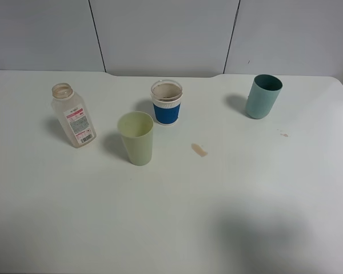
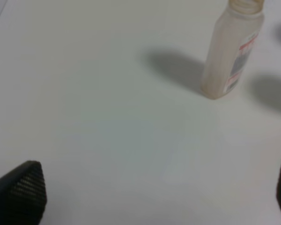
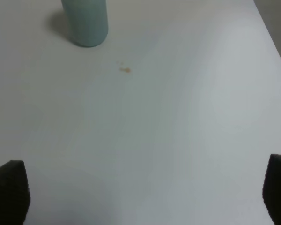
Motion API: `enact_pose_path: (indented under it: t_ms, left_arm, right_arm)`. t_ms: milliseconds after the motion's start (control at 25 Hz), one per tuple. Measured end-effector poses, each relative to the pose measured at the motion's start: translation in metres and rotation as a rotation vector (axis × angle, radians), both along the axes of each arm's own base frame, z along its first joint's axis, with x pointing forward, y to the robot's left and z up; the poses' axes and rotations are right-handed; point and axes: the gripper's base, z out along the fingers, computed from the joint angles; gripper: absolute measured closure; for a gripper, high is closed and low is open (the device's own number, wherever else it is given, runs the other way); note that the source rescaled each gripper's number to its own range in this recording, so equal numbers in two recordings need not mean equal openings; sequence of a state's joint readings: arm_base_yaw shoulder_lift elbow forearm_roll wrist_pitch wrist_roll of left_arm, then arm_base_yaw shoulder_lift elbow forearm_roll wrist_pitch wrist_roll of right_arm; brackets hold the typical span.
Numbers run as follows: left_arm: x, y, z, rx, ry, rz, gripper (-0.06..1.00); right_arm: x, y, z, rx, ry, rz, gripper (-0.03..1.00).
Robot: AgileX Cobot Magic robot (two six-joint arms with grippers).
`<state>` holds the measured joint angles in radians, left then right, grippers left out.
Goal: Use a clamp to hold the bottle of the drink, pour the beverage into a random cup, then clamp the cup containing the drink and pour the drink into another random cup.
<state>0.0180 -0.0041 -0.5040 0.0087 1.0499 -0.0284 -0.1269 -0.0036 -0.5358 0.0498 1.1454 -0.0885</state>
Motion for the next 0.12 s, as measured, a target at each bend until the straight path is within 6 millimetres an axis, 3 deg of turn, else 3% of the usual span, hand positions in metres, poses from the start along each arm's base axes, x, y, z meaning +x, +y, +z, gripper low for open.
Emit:
enact_pose_path:
  t_ms: [120]
  left_arm:
    - [0.0000, 0.0000, 0.0000, 0.000, 0.000, 0.000, -0.06]
  right_arm:
    - [0.0002, 0.0000, 0.0003, 0.000, -0.004, 0.000, -0.03]
